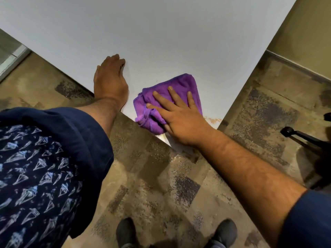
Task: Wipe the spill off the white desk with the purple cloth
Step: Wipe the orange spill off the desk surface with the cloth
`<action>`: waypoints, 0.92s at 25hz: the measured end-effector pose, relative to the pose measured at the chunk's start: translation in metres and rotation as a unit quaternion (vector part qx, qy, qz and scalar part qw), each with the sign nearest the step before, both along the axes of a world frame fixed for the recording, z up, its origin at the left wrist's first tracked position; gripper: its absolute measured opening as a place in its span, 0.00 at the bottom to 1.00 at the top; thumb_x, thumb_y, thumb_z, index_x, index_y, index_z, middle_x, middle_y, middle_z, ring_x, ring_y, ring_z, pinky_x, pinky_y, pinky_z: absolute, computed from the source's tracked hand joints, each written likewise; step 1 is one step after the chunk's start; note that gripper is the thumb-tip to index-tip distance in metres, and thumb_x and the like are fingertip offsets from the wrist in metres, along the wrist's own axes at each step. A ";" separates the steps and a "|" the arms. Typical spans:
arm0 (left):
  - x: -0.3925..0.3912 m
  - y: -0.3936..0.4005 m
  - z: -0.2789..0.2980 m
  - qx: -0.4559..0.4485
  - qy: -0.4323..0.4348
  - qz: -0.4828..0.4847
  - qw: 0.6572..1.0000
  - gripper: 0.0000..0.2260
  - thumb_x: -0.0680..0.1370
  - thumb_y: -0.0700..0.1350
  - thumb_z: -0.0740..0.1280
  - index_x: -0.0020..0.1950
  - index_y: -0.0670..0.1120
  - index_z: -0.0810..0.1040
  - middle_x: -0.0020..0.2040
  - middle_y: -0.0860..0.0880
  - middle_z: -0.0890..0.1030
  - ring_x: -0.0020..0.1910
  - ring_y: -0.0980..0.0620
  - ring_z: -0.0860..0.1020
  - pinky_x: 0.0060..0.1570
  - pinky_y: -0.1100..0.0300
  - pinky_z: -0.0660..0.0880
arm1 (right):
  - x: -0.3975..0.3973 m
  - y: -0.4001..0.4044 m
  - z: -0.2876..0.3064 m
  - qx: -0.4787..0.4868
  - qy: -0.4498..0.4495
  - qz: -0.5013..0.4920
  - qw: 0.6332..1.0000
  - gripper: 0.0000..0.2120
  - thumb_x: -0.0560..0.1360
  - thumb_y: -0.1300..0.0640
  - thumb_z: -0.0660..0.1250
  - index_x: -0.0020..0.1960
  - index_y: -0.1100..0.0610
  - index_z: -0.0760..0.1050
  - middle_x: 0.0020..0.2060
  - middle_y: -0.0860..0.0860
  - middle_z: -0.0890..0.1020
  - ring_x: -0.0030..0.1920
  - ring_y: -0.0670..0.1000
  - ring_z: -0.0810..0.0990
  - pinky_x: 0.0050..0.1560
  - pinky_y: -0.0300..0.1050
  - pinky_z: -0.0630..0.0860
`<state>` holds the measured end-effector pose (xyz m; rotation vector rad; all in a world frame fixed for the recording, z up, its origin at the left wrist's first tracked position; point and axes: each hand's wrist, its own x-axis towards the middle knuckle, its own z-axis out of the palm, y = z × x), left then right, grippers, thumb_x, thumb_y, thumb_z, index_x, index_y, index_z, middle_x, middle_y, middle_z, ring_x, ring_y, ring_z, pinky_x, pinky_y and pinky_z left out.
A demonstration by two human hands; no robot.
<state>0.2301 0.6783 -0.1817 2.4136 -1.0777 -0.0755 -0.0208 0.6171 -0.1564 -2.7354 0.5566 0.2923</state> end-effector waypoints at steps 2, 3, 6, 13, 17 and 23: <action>0.001 0.000 -0.001 0.004 -0.003 -0.002 1.000 0.18 0.88 0.46 0.56 0.76 0.45 0.76 0.79 0.46 0.74 0.81 0.46 0.68 0.83 0.46 0.59 | 0.020 0.009 0.000 0.038 -0.016 -0.015 0.999 0.29 0.86 0.44 0.55 0.86 0.38 0.50 0.87 0.43 0.48 0.87 0.58 0.41 0.81 0.75 0.37; 0.001 -0.001 -0.001 0.004 -0.003 -0.004 1.000 0.18 0.88 0.46 0.56 0.76 0.45 0.76 0.79 0.46 0.74 0.81 0.46 0.68 0.83 0.47 0.59 | 0.028 0.015 0.001 0.048 -0.028 -0.017 0.998 0.29 0.86 0.46 0.56 0.85 0.39 0.53 0.87 0.43 0.50 0.87 0.58 0.44 0.82 0.74 0.39; 0.002 -0.003 -0.001 -0.001 -0.009 -0.002 1.000 0.18 0.88 0.46 0.56 0.75 0.45 0.77 0.78 0.46 0.75 0.80 0.46 0.70 0.82 0.49 0.60 | 0.035 0.033 0.009 0.103 -0.082 -0.008 0.991 0.30 0.84 0.54 0.62 0.84 0.43 0.61 0.86 0.45 0.59 0.86 0.54 0.55 0.84 0.63 0.48; -0.002 0.002 -0.002 -0.011 0.009 -0.004 1.000 0.18 0.89 0.46 0.56 0.76 0.45 0.76 0.80 0.47 0.73 0.82 0.47 0.67 0.84 0.47 0.57 | -0.056 0.022 0.005 0.081 -0.104 0.062 0.989 0.24 0.85 0.57 0.62 0.80 0.46 0.70 0.82 0.44 0.68 0.83 0.50 0.65 0.79 0.58 0.64; -0.005 0.001 0.001 -0.007 0.012 -0.007 1.000 0.18 0.89 0.45 0.55 0.77 0.45 0.75 0.80 0.47 0.72 0.82 0.47 0.66 0.84 0.45 0.57 | -0.094 0.006 0.000 0.037 -0.104 -0.002 0.994 0.25 0.85 0.51 0.63 0.81 0.42 0.66 0.81 0.43 0.69 0.82 0.49 0.66 0.82 0.62 0.62; -0.005 0.000 0.001 0.001 -0.004 -0.008 1.000 0.18 0.89 0.44 0.55 0.76 0.45 0.75 0.79 0.47 0.74 0.81 0.48 0.68 0.83 0.45 0.58 | -0.096 -0.025 -0.005 -0.032 -0.093 -0.132 0.986 0.26 0.85 0.51 0.55 0.83 0.40 0.60 0.84 0.42 0.62 0.85 0.50 0.56 0.85 0.65 0.47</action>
